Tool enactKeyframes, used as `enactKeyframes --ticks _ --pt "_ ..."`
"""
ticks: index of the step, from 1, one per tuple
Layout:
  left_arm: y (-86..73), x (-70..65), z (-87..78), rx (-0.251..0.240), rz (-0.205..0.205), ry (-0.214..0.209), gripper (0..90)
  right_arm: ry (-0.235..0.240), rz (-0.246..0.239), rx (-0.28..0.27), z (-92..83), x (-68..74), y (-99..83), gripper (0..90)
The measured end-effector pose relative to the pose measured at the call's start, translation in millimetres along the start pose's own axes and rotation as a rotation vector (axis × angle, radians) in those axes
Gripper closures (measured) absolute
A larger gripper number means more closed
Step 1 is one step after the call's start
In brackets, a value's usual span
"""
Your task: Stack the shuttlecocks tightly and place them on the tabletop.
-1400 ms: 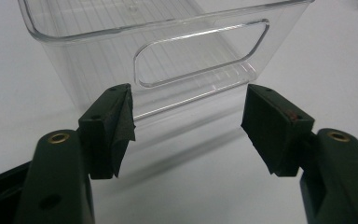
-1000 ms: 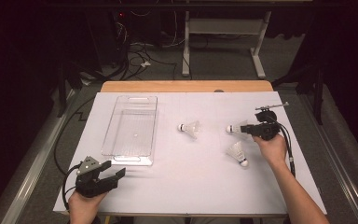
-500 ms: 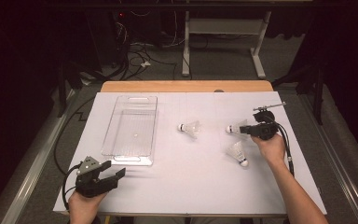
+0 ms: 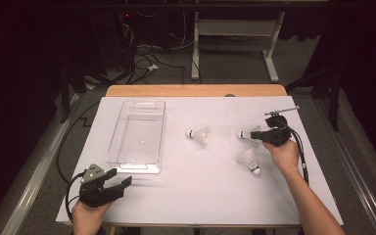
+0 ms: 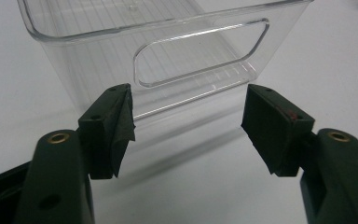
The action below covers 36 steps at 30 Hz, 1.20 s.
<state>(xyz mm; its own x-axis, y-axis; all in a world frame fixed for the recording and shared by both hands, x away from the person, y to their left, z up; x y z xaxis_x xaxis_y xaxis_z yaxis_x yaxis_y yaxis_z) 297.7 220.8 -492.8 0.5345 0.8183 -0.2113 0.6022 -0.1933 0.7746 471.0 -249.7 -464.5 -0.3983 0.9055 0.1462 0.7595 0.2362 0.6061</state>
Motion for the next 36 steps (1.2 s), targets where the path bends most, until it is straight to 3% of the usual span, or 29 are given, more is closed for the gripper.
enactKeyframes --ticks 21,36 --pt "0.1 -0.2 0.2 0.002 0.003 -0.003 34.8 0.012 -0.051 -0.017 -8.4 15.2 11.5 90.0" --pt "0.2 -0.1 0.0 -0.003 0.001 -0.005 34.8 0.063 -0.088 -0.043 -12.5 40.3 22.0 90.0"
Point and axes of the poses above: each handheld gripper's, and its own axes: z roughly forward along the jaws, y roughly out of its top, x roughly to its left, the point moved 6 cm from there along z, roughly forward along the jaws, and after that the axes turned 5 degrees about -y, right-handed, at the moved point
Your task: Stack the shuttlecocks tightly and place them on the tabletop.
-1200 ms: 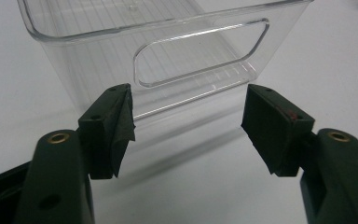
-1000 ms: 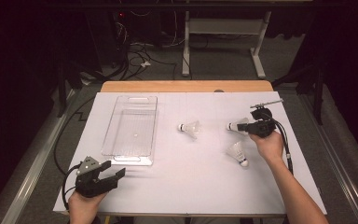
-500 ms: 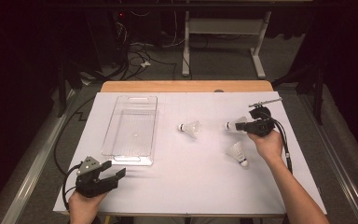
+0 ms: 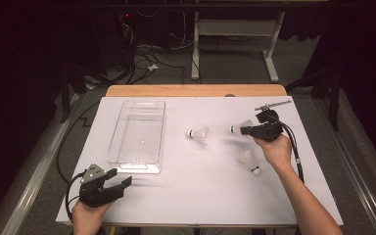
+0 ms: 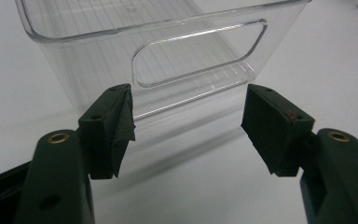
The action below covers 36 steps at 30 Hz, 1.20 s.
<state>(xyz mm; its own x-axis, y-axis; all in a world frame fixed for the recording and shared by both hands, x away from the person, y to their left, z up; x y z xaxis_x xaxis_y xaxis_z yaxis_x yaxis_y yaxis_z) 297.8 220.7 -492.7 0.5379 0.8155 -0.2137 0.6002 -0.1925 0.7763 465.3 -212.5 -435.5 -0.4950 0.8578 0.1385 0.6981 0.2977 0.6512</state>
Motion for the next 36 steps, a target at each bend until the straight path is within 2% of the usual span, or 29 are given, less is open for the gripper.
enactKeyframes --ticks 12,36 --pt "-0.1 0.0 -0.2 0.001 0.003 -0.001 34.7 0.033 -0.039 0.004 4.5 20.9 6.0 90.0" --pt "-0.2 0.0 -0.4 -0.001 0.004 -0.003 34.8 0.083 -0.072 0.036 25.4 52.0 8.8 90.0"
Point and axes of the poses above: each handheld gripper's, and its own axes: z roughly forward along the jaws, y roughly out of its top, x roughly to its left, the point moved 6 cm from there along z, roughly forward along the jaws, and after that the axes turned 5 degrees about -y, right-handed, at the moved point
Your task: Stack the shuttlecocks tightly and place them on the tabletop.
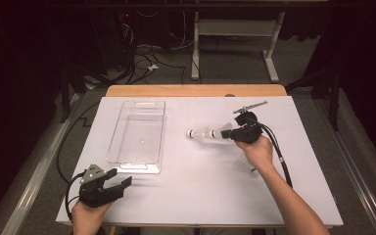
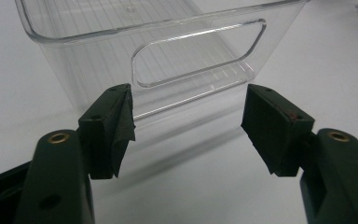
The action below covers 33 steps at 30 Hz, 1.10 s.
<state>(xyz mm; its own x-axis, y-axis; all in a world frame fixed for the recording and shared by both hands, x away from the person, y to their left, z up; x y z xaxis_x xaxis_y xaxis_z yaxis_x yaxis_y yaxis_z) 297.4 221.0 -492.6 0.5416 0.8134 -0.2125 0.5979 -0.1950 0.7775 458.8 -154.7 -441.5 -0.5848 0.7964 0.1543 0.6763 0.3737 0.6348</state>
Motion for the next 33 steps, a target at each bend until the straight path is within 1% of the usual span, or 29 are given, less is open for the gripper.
enactKeyframes --ticks 7,15,19,21,28,33 --pt "0.0 -0.1 0.0 -0.001 0.001 -0.001 34.8 0.009 -0.015 0.012 8.5 7.9 3.3 90.0" --pt "-0.1 -0.4 0.1 0.002 0.003 -0.003 34.7 0.007 -0.02 0.035 18.7 13.6 3.7 90.0" --pt "-0.1 -0.5 0.2 0.003 0.003 -0.003 34.8 0.015 -0.02 0.031 23.2 17.0 4.6 90.0" --pt "0.0 -0.6 0.1 0.001 0.004 -0.004 34.7 0.017 -0.012 0.033 24.8 18.8 5.0 90.0" --pt "-0.2 -0.6 0.5 0.005 0.005 -0.005 34.8 0.011 -0.025 0.042 31.5 20.8 7.1 90.0" --pt "-0.2 -0.7 0.7 0.005 0.006 -0.006 34.7 0.013 -0.018 0.037 34.6 21.4 8.7 90.0"
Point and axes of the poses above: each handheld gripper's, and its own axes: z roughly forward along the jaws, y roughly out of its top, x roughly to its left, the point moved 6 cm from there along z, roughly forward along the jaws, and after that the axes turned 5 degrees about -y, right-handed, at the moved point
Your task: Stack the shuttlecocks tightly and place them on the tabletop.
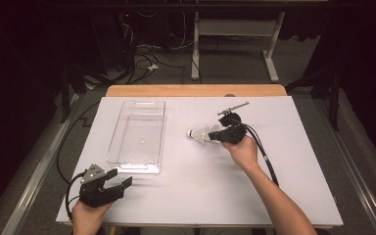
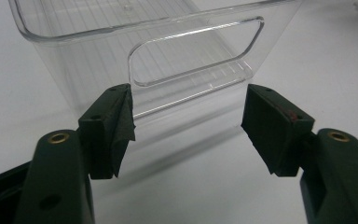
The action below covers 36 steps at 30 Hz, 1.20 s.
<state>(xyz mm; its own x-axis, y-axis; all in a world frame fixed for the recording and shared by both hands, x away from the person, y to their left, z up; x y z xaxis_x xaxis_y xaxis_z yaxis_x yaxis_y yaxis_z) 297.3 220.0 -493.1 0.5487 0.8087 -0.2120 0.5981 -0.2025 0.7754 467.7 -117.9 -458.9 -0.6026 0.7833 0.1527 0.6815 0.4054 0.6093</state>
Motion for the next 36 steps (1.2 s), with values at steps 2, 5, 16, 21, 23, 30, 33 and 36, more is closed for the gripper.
enactKeyframes --ticks 2,5,16,21,23,30,33,36 --pt "-0.1 0.1 -0.2 0.002 0.0 -0.001 34.7 0.001 0.006 0.003 0.9 0.4 0.5 90.0" --pt "-0.1 0.1 0.0 0.002 0.0 -0.002 34.7 0.0 0.003 0.0 2.4 0.5 2.0 90.0" --pt "0.0 0.2 0.0 0.0 -0.001 -0.003 34.7 0.002 0.01 -0.008 6.3 0.4 5.9 90.0" --pt "-0.1 0.0 0.0 0.002 0.001 -0.003 34.7 0.002 0.014 -0.013 7.7 -0.2 7.8 90.0" --pt "0.0 0.0 -0.1 0.002 0.0 -0.003 34.7 0.002 0.019 -0.012 8.6 0.4 8.5 90.0" --pt "0.0 -0.3 0.1 0.0 0.001 -0.002 34.7 0.005 0.019 -0.021 11.0 0.4 12.2 90.0" --pt "0.0 -0.4 0.1 0.001 0.003 -0.003 34.7 0.009 0.02 -0.022 12.4 1.6 13.6 90.0" --pt "0.0 -0.4 0.0 0.001 0.003 -0.003 34.8 0.013 0.023 -0.025 14.3 2.8 14.8 90.0"
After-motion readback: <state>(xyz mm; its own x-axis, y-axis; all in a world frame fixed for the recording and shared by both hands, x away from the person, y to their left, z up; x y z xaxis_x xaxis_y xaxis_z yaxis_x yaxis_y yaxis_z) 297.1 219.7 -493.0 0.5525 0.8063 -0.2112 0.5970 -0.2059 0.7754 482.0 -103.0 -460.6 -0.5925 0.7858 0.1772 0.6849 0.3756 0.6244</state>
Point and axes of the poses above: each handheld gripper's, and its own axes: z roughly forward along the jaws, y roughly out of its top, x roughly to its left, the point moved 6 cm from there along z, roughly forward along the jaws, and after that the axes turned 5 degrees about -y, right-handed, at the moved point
